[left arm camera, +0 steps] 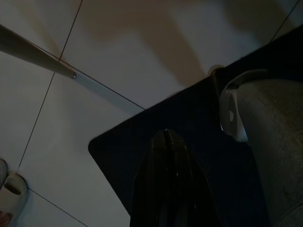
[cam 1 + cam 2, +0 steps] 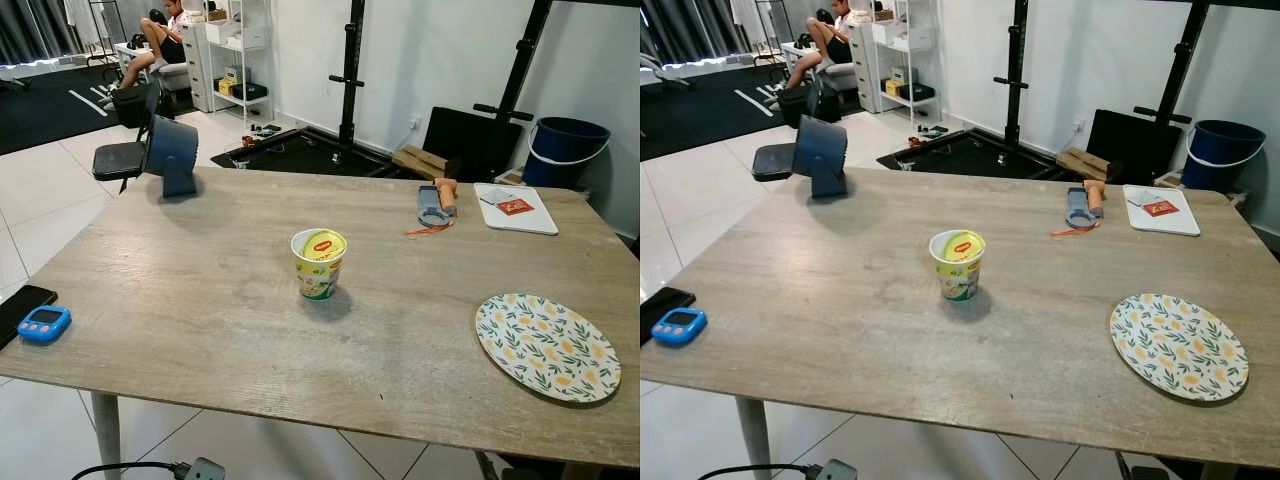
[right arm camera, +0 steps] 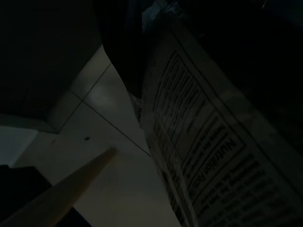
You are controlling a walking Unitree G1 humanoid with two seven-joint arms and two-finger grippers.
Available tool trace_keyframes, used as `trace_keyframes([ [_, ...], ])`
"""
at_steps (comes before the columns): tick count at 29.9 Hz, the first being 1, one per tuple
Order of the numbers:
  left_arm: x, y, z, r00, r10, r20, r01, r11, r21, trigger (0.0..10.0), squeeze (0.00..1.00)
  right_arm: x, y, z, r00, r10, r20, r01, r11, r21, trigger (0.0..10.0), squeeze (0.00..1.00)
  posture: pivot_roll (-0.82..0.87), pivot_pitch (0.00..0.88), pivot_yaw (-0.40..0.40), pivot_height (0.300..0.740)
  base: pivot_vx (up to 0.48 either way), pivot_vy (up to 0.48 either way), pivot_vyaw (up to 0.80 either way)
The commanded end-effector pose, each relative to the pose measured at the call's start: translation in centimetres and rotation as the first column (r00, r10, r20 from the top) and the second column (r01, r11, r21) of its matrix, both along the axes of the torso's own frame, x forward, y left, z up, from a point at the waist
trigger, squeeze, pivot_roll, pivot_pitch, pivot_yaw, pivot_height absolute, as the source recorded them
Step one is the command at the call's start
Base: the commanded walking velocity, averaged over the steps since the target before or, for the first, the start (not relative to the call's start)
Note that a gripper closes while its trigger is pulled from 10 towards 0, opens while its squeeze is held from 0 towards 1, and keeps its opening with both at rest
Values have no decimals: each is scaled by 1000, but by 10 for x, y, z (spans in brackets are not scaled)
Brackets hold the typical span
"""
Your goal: Restocking fridge
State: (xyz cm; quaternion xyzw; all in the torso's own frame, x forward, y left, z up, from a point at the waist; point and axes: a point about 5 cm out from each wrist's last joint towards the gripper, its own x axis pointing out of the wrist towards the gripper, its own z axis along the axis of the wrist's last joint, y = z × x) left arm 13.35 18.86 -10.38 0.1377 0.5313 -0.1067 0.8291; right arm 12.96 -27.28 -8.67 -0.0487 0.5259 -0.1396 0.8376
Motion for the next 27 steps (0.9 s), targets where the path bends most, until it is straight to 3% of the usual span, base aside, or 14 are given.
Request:
trace_keyframes([
  [1,-16,0,-6,998,12,-67,-12,1000,-3,10000,0,6,6,0,999,42,2,-42,999,9,10000,0,-47,0,-28,740,0,0,0],
  [15,-19,8,-5,997,11,-77,-10,1000,13,10000,0,2,6,-1,997,71,-19,-71,997,9,10000,0,-53,0,-17,740,0,0,0],
  [27,-7,2,-3,999,14,-49,-14,1000,0,10000,0,12,5,3,997,77,2,-77,997,5,10000,0,-56,0,-14,740,0,0,0],
])
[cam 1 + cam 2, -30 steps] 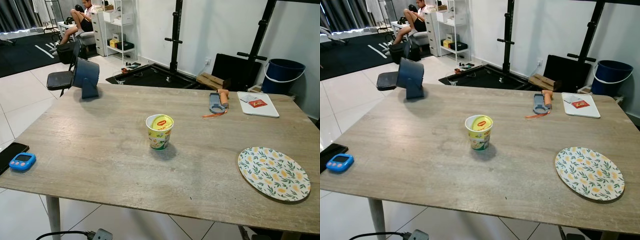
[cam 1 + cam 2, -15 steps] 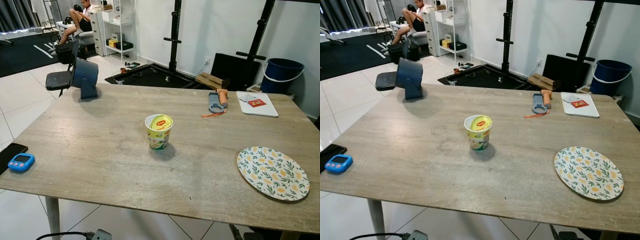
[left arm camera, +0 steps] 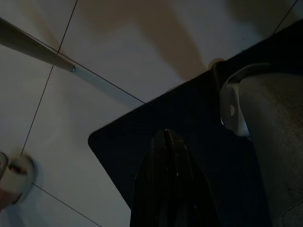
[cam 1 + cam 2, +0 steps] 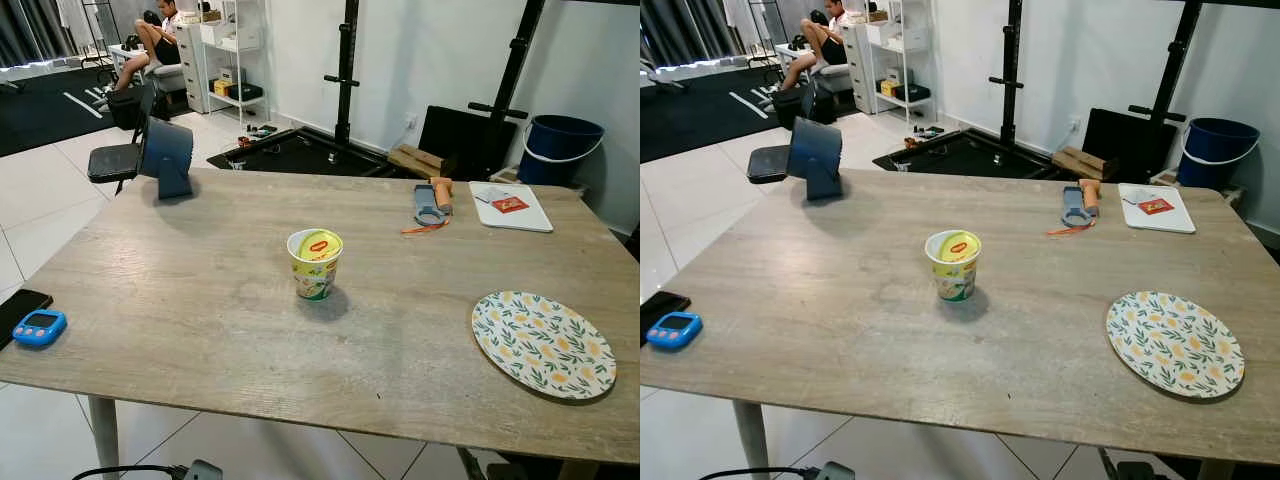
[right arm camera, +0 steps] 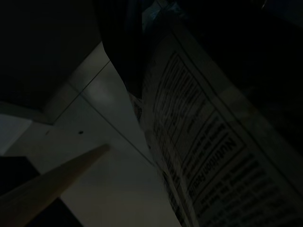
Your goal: Restocking fridge
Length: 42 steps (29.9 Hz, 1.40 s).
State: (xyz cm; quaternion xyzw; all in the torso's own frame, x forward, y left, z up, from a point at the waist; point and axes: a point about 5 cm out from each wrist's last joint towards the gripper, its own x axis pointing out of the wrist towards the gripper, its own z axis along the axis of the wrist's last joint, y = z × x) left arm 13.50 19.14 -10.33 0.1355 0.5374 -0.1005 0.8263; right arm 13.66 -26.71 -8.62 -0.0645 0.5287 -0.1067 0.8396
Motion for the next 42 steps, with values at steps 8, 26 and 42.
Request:
trace_keyframes([
  [8,-13,-1,-5,999,-6,-51,6,1000,-5,10000,0,3,6,-1,1000,9,3,-9,1000,14,10000,0,-58,0,-15,740,0,0,0],
  [26,-13,-5,-5,998,-26,-62,25,1000,-13,10000,0,-4,1,-2,1000,0,3,0,1000,6,10000,0,-141,0,24,740,0,0,0],
  [42,-9,0,-3,998,-45,-50,45,999,0,10000,0,-14,0,-4,999,29,-17,-29,1000,-5,10000,0,-166,0,58,740,0,0,0],
])
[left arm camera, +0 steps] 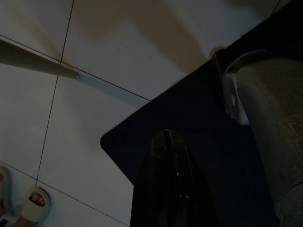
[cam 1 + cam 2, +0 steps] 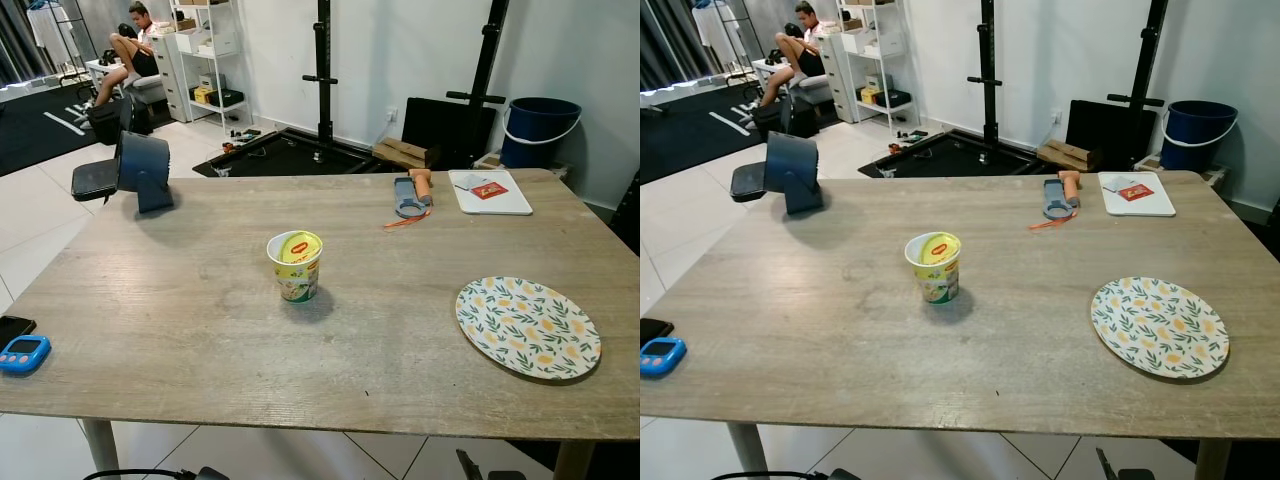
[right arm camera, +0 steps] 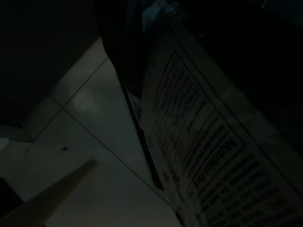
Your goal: Restocking fridge
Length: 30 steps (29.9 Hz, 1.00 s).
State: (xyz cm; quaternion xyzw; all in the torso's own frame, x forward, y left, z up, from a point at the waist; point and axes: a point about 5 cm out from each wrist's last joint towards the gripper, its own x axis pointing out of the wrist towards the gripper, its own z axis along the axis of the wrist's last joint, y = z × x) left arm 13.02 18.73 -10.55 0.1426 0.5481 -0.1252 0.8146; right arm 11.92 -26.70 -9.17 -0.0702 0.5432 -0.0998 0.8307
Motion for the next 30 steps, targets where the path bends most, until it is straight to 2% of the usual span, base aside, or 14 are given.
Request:
trace_keyframes([
  [1,-8,6,-2,1000,15,-23,-14,1000,11,10000,0,1,-2,1,1000,9,19,-9,1000,-7,10000,0,-180,0,63,740,0,0,0],
  [7,-20,8,-5,998,-2,-62,3,1000,17,10000,0,-5,-10,2,1000,-12,14,12,999,-33,10000,0,-228,0,102,740,0,0,0],
  [10,-7,5,-1,997,-71,-39,72,997,20,10000,0,-4,-12,4,999,-40,35,41,999,-25,10000,0,-207,0,101,740,0,0,0],
  [12,-7,5,-1,997,-71,-39,72,997,20,10000,0,-4,-12,4,999,-40,35,41,999,-25,10000,0,-207,0,101,740,0,0,0],
  [14,6,3,2,997,-78,-7,78,997,10,10000,0,-6,-10,2,999,-30,22,30,999,-28,10000,0,-216,0,111,740,0,0,0],
  [17,13,4,5,996,-91,7,91,996,16,10000,0,-4,-4,1,999,-38,28,38,999,-15,10000,0,-214,0,127,740,0,0,0],
  [20,14,7,6,996,-91,5,91,996,21,10000,0,-3,0,0,999,-33,30,33,999,-9,10000,0,-203,0,133,740,0,0,0],
  [25,11,20,7,998,-56,4,56,997,49,10000,0,-7,13,-6,1000,-29,9,29,1000,13,10000,0,-172,0,106,740,0,0,0],
  [27,9,21,6,1000,-17,5,16,999,36,10000,0,-7,14,-6,1000,-24,9,24,1000,18,10000,0,-167,0,100,740,0,0,0],
  [30,3,14,3,1000,25,-6,-25,1000,15,10000,0,5,13,-2,998,47,30,-48,999,8,10000,0,-175,0,87,740,0,0,0],
])
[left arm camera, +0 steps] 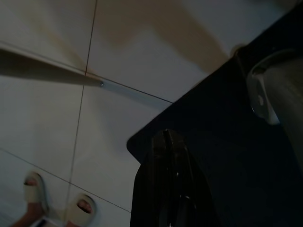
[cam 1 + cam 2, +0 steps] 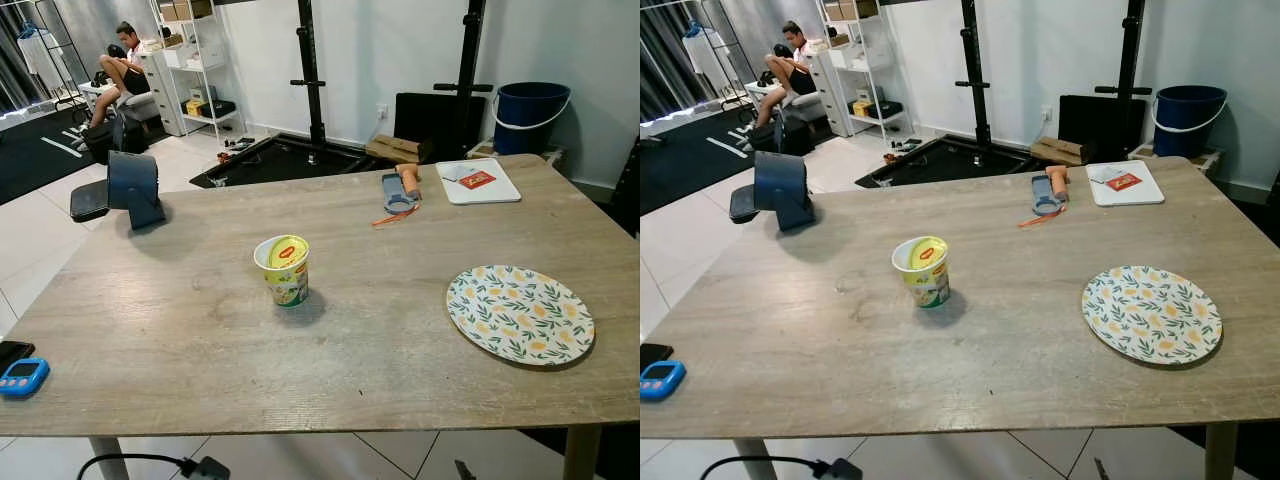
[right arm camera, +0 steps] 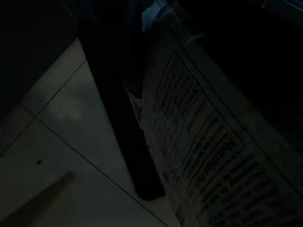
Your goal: Restocking fridge
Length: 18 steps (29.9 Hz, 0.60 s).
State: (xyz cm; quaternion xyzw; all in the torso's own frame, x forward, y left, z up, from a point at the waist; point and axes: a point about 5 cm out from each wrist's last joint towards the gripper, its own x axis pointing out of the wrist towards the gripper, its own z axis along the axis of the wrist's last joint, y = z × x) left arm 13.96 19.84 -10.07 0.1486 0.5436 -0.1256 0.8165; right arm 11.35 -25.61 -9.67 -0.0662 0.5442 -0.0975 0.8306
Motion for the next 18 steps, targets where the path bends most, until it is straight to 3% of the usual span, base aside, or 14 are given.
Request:
trace_keyframes([
  [1,-6,3,-2,999,34,-16,-33,999,8,10000,0,11,2,3,998,48,32,-48,999,-2,10000,0,-175,0,87,740,0,0,0],
  [4,-7,2,-2,998,54,-15,-54,999,-2,10000,0,14,2,4,998,51,44,-51,999,1,10000,0,-178,0,84,740,0,0,0],
  [13,1,-7,-1,999,34,1,-34,999,-16,10000,0,17,1,5,994,107,20,-106,994,-17,10000,0,-154,0,65,740,0,0,-485],
  [18,-2,-12,-2,997,81,0,-80,995,-59,10000,0,14,5,3,983,181,-13,-181,983,-24,10000,0,-127,0,41,740,0,0,0],
])
